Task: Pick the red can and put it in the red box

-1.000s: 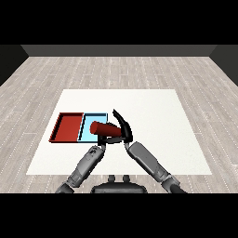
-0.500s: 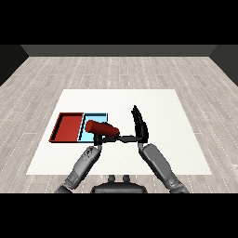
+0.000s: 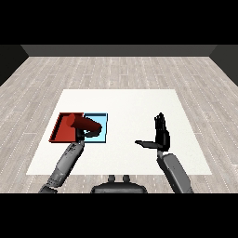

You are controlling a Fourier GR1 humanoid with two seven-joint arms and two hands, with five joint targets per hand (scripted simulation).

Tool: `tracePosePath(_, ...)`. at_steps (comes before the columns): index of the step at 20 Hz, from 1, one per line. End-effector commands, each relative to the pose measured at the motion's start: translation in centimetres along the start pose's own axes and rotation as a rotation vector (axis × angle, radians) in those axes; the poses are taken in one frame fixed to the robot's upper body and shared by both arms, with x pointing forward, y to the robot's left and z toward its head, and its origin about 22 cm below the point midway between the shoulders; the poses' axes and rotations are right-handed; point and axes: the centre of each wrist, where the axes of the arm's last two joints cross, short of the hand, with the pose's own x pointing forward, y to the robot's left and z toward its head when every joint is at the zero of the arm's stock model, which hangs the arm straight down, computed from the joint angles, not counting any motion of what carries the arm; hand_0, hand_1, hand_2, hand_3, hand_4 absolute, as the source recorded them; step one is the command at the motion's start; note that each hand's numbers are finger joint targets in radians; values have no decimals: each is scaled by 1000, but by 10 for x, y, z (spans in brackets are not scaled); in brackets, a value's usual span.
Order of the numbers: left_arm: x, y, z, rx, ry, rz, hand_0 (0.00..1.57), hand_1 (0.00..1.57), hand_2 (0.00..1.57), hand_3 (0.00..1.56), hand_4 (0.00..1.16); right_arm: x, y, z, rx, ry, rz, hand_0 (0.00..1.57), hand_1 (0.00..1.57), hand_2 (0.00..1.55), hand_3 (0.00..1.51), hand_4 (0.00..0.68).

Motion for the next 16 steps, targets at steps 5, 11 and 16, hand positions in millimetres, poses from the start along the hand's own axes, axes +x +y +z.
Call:
tracePosePath(5, -21, 95, -53, 144, 86, -119, 1571, 1571, 1555, 1462, 1091, 0, -44, 23, -69, 47, 89, 0, 0, 0, 0, 0)
tracePosePath(11, -57, 113, -63, 155, 257, -302, 1571, 1571, 1555, 1472, 1097, -12, -50, 18, -116, 82, 141, 0, 0, 0, 0, 0)
tracePosePath(16, -83, 119, -62, 165, 355, -357, 1571, 1571, 1564, 1493, 1058, -29, -71, 13, -103, 105, 180, 0, 0, 0, 0, 0)
